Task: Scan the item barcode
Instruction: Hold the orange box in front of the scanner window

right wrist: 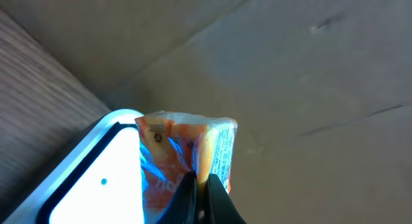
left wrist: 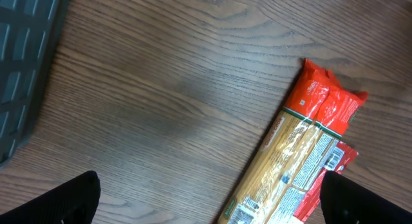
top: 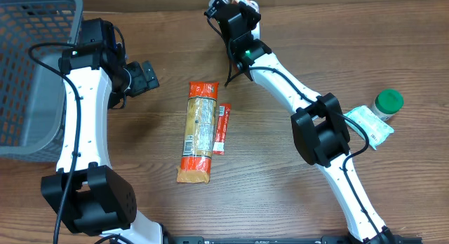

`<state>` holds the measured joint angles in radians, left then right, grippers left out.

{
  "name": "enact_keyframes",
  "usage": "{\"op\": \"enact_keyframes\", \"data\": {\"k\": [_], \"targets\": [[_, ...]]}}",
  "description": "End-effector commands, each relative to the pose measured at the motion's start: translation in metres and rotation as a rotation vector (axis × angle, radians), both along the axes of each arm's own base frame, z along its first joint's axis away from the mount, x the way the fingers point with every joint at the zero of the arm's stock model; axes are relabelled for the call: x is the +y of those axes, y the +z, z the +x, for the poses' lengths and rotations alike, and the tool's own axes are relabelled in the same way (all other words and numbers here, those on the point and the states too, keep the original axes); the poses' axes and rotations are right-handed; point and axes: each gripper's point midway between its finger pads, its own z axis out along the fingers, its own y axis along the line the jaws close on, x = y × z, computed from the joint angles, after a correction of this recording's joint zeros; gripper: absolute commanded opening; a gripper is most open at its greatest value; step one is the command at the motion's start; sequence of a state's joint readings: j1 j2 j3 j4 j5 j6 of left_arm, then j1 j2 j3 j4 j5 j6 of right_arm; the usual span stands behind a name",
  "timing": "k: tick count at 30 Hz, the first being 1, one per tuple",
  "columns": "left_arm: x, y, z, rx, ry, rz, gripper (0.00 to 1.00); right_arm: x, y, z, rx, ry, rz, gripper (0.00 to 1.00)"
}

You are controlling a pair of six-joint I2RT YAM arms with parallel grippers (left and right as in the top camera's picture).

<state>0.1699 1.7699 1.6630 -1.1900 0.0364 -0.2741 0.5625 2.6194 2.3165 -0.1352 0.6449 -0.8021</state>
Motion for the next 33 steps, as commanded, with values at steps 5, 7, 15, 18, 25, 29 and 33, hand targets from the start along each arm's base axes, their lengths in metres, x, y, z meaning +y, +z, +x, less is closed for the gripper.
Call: {"op": "enact_keyframes", "data": {"k": [5,7,15,18,25,29,33], "targets": [[-0.001,0.004,0.003,-0.011,-0.021,0.009,1.00,-0.006,0.007,0.002,-0.008,-0.007,-0.041,0.04],[-0.001,0.004,0.003,-0.011,-0.021,0.009,1.00,-0.005,0.007,0.002,-0.007,0.000,-0.037,0.04],[-0.001,0.004,0.003,-0.011,-0.021,0.009,1.00,-0.004,0.004,0.002,0.004,0.009,-0.040,0.04],[-0.001,0.004,0.003,-0.011,-0.021,0.009,1.00,-0.004,0.004,0.001,0.005,0.008,-0.037,0.04],[-0.001,0.004,0.003,-0.011,-0.021,0.009,1.00,-0.019,0.023,0.000,-0.071,-0.131,0.068,0.04],[-0.001,0.004,0.003,-0.011,-0.021,0.009,1.00,-0.024,0.046,-0.016,-0.063,-0.189,0.102,0.04],[-0.001,0.004,0.003,-0.011,-0.021,0.009,1.00,-0.030,0.073,-0.039,-0.039,-0.238,0.100,0.04]]}}
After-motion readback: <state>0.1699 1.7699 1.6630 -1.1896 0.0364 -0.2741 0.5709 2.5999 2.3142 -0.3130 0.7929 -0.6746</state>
